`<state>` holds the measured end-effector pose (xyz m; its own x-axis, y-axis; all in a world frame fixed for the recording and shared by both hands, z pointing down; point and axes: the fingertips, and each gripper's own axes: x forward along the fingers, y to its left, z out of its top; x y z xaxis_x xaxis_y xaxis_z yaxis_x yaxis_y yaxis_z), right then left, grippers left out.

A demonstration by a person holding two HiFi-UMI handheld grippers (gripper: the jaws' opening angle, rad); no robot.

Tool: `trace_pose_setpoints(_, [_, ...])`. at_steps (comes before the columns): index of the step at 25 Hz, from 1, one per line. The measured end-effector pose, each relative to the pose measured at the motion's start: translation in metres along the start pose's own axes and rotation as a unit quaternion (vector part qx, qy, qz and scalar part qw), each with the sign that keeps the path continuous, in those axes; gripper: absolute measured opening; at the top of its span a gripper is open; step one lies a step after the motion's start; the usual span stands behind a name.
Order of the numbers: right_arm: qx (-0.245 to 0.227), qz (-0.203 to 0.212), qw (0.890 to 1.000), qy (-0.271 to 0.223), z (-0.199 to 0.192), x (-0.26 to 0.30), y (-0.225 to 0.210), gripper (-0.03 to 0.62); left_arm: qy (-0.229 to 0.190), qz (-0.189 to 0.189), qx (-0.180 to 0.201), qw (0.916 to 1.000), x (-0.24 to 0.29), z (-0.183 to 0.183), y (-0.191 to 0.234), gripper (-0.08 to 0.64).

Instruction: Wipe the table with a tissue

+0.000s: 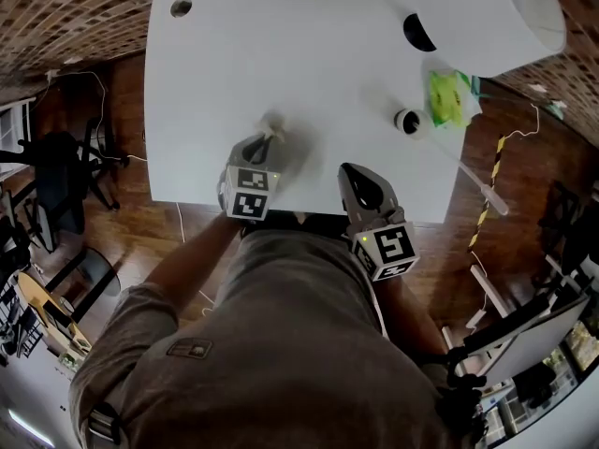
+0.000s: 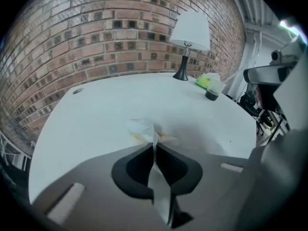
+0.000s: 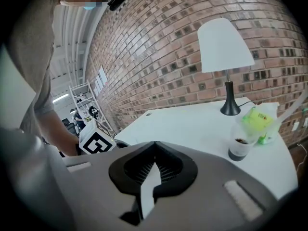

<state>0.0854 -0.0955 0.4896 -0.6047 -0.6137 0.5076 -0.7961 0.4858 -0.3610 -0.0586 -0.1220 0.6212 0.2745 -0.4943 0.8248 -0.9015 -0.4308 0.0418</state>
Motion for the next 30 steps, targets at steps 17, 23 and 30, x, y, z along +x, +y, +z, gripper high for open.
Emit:
trace_pose_setpoints(17, [-0.011, -0.01, 1.0, -0.027, -0.002, -0.022, 0.014, 0.012, 0.032, -0.091, 0.083, 0.9919, -0.017, -0.042, -0.076, 0.018])
trace_pose_setpoints(23, [-0.022, -0.012, 0.999, -0.03, 0.001, -0.023, 0.026, 0.012, 0.015, -0.097, 0.092, 0.9909, -0.017, -0.041, -0.074, 0.027])
trace_pose_setpoints(30, [-0.021, -0.019, 0.999, -0.045, 0.004, -0.024, 0.039, 0.012, 0.008, -0.122, 0.093, 0.9882, -0.024, -0.049, -0.07, 0.195])
